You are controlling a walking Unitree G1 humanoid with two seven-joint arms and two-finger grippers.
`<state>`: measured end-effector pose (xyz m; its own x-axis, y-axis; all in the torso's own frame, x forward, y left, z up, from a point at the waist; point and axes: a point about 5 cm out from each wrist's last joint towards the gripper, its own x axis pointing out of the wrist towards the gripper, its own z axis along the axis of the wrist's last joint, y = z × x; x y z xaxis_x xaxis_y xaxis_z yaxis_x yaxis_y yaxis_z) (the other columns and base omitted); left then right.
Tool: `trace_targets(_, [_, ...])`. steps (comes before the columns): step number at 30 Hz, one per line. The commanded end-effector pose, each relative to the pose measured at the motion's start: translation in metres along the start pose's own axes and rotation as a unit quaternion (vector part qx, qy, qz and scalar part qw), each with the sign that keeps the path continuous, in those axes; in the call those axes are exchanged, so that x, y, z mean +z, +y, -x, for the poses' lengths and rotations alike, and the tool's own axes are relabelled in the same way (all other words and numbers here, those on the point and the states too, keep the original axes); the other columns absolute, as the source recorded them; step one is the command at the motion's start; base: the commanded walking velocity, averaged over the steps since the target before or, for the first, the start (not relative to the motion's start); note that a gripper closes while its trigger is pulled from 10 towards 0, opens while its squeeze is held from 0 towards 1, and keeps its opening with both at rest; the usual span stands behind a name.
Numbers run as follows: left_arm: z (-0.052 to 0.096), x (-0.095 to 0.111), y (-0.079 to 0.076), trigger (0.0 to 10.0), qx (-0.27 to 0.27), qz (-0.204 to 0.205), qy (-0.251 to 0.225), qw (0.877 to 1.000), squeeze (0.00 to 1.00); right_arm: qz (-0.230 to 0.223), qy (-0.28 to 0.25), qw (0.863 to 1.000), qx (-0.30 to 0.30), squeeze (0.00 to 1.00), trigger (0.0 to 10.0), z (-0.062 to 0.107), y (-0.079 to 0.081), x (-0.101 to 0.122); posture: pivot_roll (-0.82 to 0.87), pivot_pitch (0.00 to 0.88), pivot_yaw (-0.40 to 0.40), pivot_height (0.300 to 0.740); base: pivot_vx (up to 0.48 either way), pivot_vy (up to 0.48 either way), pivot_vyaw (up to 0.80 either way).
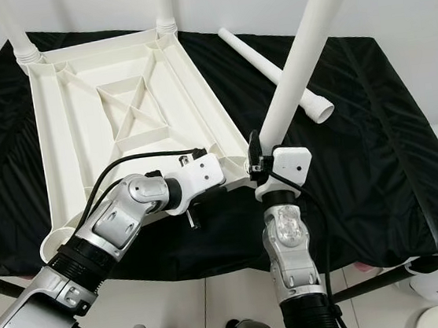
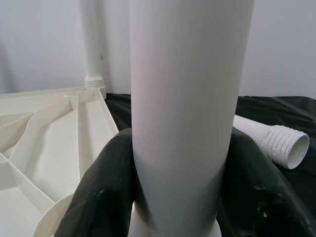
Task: Building children table
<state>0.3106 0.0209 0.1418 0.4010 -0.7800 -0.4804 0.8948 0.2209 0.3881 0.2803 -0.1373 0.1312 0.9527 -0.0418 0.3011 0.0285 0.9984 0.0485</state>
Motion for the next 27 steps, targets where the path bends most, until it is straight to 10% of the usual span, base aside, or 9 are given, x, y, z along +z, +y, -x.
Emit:
trace_targets(1, [0.0,0.0,0.003,10.0,0.009,-0.018,0.01,1.0,0.0,0.009,0.093,0.996,-0.007,0.0,10.0,0.019,-0.007,-0.034,0.03,0.073,-0.05,0.74,0.0,0.0,0.0])
trace_targets(17, [-0.002,0.002,0.004,10.0,0.01,-0.019,0.006,1.0,0.0,-0.019,0.098,0.993,-0.067,0.0,10.0,0.005,-0.01,-0.03,0.03,0.073,-0.056,0.74,0.0,0.0,0.0])
trace_targets(27, [0.0,0.002,0.006,10.0,0.014,-0.018,0.008,1.0,0.0,-0.026,0.108,0.994,0.008,0.0,10.0,0.006,-0.016,-0.034,0.03,0.08,-0.054,0.74,0.0,0.0,0.0])
